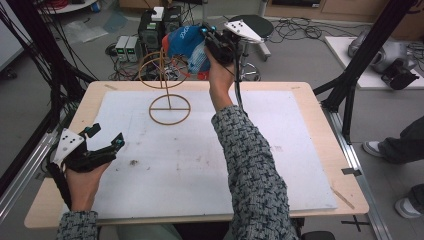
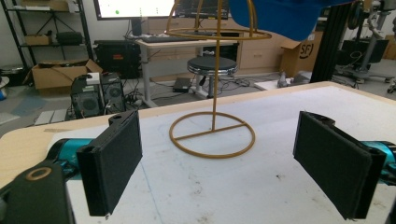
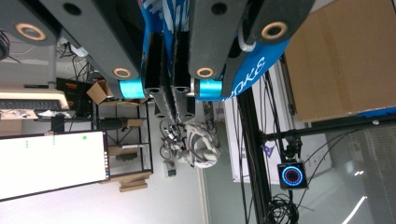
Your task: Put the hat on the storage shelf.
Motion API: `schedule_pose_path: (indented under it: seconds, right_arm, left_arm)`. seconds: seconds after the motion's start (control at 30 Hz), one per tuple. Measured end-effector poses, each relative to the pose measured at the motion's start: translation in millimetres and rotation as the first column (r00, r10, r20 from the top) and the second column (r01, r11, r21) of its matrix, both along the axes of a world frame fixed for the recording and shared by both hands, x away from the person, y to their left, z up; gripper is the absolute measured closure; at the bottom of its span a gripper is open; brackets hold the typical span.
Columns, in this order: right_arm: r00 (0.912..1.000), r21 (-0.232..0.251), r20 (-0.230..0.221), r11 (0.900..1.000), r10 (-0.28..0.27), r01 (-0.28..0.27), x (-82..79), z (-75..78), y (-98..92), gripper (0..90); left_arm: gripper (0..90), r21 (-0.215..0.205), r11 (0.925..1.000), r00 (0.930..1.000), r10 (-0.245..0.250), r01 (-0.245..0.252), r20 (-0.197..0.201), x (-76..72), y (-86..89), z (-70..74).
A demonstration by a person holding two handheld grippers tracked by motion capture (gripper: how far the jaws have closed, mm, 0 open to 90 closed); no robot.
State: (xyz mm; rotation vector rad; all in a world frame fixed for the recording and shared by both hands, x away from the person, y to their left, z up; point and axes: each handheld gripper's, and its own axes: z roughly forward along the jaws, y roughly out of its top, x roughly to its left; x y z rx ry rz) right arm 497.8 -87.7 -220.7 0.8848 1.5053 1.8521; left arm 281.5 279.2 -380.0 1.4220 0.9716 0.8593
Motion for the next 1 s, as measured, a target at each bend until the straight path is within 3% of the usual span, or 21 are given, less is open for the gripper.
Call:
schedule_pose_path:
  seconds: [0.3, 0.47, 0.7, 1.0]
  right_arm:
    - [0.9992, -0.020, -0.005, 0.999, 0.041, -0.041, 5.8, 4.7, 24.8, 88.3]
    - [0.9973, -0.058, -0.012, 0.996, 0.072, -0.073, 5.6, 1.8, 38.9, 88.3]
    - [0.9945, -0.087, -0.029, 0.991, 0.101, -0.103, 6.6, -2.4, 47.3, 88.3]
    - [0.9832, -0.126, -0.076, 0.977, 0.166, -0.175, 7.5, -10.2, 67.2, 88.3]
  left_arm:
    - [15.6, -0.005, 0.9999, 0.9999, 0.011, -0.011, 0.003, -1.0, 5.1, 0.9]
    - [15.7, -0.004, 0.9999, 0.9999, 0.010, -0.010, 0.003, -1.3, 5.9, 1.1]
    - [15.7, -0.001, 0.9999, 0.9999, 0.013, -0.013, 0.000, -1.0, 7.1, 0.8]
    - [15.8, -0.001, 0.9999, 0.9999, 0.014, -0.014, 0.000, -1.4, 7.4, 0.9]
